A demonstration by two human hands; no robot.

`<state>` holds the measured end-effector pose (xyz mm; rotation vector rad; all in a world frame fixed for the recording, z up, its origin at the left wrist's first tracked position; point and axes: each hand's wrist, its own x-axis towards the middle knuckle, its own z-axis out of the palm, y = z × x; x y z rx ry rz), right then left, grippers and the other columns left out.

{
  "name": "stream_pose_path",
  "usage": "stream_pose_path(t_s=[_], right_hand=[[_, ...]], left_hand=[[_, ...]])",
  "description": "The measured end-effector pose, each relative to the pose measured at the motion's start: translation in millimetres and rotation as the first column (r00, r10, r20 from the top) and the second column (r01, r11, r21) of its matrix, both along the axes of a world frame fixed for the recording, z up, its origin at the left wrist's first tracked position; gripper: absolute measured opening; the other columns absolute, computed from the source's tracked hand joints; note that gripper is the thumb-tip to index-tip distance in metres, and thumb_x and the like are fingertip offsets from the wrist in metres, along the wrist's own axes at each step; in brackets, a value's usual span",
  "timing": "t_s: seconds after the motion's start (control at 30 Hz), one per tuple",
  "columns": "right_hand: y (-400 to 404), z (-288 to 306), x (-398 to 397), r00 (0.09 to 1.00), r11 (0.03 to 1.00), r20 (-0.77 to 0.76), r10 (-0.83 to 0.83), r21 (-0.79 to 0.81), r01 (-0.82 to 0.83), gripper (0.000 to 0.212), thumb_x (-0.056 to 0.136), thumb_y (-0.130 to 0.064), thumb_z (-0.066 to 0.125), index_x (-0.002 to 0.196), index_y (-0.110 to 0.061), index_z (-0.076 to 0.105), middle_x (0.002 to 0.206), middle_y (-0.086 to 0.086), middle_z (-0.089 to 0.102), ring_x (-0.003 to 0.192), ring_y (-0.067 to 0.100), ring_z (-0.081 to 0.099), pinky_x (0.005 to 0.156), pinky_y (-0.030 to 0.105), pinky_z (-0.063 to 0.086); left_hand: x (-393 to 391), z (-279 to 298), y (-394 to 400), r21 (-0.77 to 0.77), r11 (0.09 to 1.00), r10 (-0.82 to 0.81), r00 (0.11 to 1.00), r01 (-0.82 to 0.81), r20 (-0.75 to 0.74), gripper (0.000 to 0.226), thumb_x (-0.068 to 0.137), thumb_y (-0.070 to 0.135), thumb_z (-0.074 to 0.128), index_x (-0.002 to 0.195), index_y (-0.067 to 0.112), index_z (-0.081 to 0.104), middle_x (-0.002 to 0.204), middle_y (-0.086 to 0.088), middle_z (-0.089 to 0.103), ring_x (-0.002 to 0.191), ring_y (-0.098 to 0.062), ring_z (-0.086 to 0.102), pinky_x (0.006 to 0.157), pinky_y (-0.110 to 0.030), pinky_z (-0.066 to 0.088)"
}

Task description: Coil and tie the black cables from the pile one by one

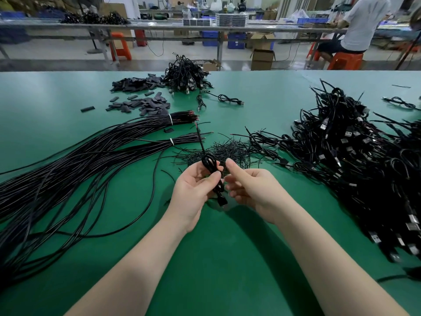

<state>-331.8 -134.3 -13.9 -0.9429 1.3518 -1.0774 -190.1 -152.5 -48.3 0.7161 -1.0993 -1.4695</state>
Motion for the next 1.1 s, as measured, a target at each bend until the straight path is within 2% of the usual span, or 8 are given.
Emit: stream_pose_path(t_s=[0.1, 0.43, 0.6, 0.7, 0.77, 0.87, 1.03, 1.1], right_hand=[[0, 5, -5, 0.995, 0.994, 0.053, 0.083, 0.061, -0.086, 0.033, 0.061, -0.048, 0.077, 0.059, -0.016, 0.072, 0.063, -0.001, 0.066, 0.050, 0.007, 0.055, 0.046, 0.015, 0.044], [-2, 5, -16, 0.915, 0.940, 0.365, 0.171, 0.219, -0.263, 0.014, 0.066, -0.024, 0.075, 0.058, -0.013, 0.070, 0.062, 0.001, 0.062, 0.053, 0.006, 0.056, 0.048, 0.013, 0.048], [0, 4, -14, 0.911, 0.967, 0.378, 0.167, 0.115, -0.225, 0.005, 0.074, -0.013, 0.072, 0.071, -0.010, 0.074, 0.063, 0.000, 0.065, 0.052, 0.006, 0.058, 0.050, 0.014, 0.049], [-1, 2, -9, 0.971, 0.979, 0.160, 0.177, -0.126, -0.158, 0.011, 0.085, -0.006, 0.069, 0.075, -0.011, 0.070, 0.064, -0.003, 0.066, 0.059, 0.008, 0.056, 0.058, 0.017, 0.048], [-1, 2, -6, 0.984, 0.932, -0.151, 0.097, -0.334, -0.143, 0.015, 0.085, -0.006, 0.070, 0.073, -0.016, 0.068, 0.064, -0.010, 0.064, 0.061, 0.006, 0.053, 0.062, 0.017, 0.045], [-1, 1, -1, 0.847, 0.768, -0.514, -0.135, -0.595, -0.238, 0.012, 0.086, -0.006, 0.069, 0.078, -0.015, 0.066, 0.073, -0.014, 0.061, 0.066, 0.001, 0.052, 0.067, 0.014, 0.041], [0, 0, 5, 0.594, 0.504, -0.704, -0.389, -0.703, -0.503, 0.003, 0.086, 0.002, 0.062, 0.086, 0.002, 0.065, 0.081, 0.010, 0.061, 0.078, 0.028, 0.056, 0.070, 0.034, 0.047], [-1, -3, 5, 0.546, 0.476, -0.722, -0.425, -0.692, -0.543, 0.006, 0.086, 0.002, 0.062, 0.089, 0.002, 0.066, 0.083, 0.011, 0.062, 0.078, 0.031, 0.057, 0.070, 0.035, 0.048]], left_hand=[[0, -5, -1, -0.135, 0.990, 0.068, 0.981, -0.044, 0.179, 0.028, 0.087, -0.002, 0.065, 0.098, 0.023, 0.071, 0.092, 0.008, 0.074, 0.082, -0.006, 0.067, 0.076, -0.017, 0.051], [2, -1, 2, -0.126, 0.989, -0.059, 0.983, 0.082, 0.173, 0.028, 0.081, 0.011, 0.067, 0.095, 0.033, 0.077, 0.090, 0.008, 0.074, 0.079, -0.004, 0.066, 0.075, -0.016, 0.051], [4, 1, 1, -0.066, 0.991, -0.106, 0.987, 0.115, 0.124, 0.023, 0.076, 0.015, 0.076, 0.094, 0.030, 0.078, 0.093, 0.006, 0.074, 0.084, -0.008, 0.067, 0.078, -0.020, 0.052], [4, 3, 0, 0.034, 0.995, -0.092, 0.995, 0.091, 0.031, 0.022, 0.074, 0.015, 0.069, 0.093, 0.023, 0.079, 0.094, 0.000, 0.075, 0.089, -0.011, 0.068, 0.078, -0.022, 0.054], [4, 5, 0, 0.102, 0.989, -0.098, 0.994, 0.102, -0.046, 0.020, 0.076, 0.013, 0.067, 0.091, 0.018, 0.079, 0.090, -0.001, 0.074, 0.081, -0.010, 0.068, 0.074, -0.021, 0.054], [3, 10, 1, 0.222, 0.958, -0.148, 0.975, 0.184, -0.169, 0.015, 0.078, 0.015, 0.065, 0.084, 0.017, 0.078, 0.077, 0.001, 0.068, 0.063, -0.007, 0.061, 0.059, -0.018, 0.053], [9, 14, 0, 0.404, 0.856, -0.161, 0.910, 0.322, -0.382, 0.009, 0.074, 0.015, 0.067, 0.072, 0.010, 0.074, 0.074, -0.003, 0.065, 0.058, -0.007, 0.060, 0.054, -0.018, 0.053], [11, 13, -1, 0.413, 0.841, -0.171, 0.897, 0.348, -0.407, 0.009, 0.075, 0.014, 0.066, 0.075, 0.009, 0.073, 0.074, -0.003, 0.064, 0.059, -0.008, 0.060, 0.055, -0.018, 0.053]])
